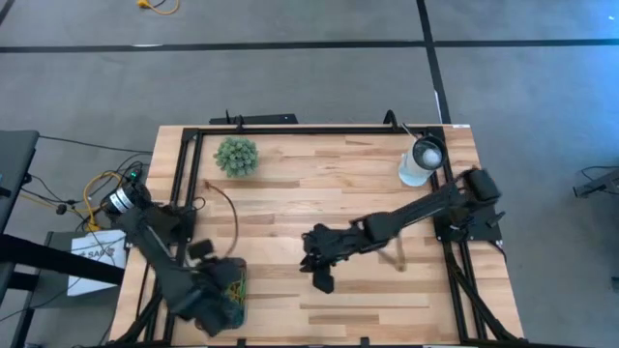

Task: Pick and place items into bin
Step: Return to Home Position

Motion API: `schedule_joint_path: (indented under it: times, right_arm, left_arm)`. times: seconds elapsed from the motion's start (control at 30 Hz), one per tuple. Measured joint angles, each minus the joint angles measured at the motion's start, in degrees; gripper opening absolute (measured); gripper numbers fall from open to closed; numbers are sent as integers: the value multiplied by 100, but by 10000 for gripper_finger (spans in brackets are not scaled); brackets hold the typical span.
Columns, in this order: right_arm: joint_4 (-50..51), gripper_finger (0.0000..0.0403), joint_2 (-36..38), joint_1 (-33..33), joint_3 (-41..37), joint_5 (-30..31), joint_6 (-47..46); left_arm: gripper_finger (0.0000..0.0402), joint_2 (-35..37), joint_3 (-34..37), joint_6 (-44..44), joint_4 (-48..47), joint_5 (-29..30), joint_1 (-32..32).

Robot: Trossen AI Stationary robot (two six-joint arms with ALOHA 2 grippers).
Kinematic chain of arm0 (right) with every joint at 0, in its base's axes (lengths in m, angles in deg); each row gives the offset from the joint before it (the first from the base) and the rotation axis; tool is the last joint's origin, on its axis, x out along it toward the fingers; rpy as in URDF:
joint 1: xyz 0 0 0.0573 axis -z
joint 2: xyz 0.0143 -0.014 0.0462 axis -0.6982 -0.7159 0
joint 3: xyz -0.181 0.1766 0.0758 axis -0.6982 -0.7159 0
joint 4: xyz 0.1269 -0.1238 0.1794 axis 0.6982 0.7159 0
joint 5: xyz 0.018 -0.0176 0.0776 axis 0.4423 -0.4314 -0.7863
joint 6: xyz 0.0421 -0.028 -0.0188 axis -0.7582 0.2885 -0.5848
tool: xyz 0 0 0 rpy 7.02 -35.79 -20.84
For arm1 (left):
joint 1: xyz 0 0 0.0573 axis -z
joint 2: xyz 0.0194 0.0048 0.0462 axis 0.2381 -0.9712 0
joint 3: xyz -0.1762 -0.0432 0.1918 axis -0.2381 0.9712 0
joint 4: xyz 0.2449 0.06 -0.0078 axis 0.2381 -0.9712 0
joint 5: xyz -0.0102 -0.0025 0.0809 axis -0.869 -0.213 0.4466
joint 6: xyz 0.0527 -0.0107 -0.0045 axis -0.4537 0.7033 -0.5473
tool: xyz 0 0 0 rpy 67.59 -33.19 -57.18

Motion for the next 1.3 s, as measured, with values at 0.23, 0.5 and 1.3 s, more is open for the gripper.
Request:
schedule_joint_path:
  times: [0.23,0.5,1.3]
  right_arm:
    - [1316,82,1764,-613,8,1380,473]
    - [3419,82,3504,-2097,9,4138,228]
    - [3373,82,5015,-5333,-3101,7602,-2689]
  left_arm:
    - [90,852,-1029,46,-28,2296,844]
    - [90,2334,-251,103,-66,4631,2012]
    - [90,4399,3261,-7675,7537,2039,-187]
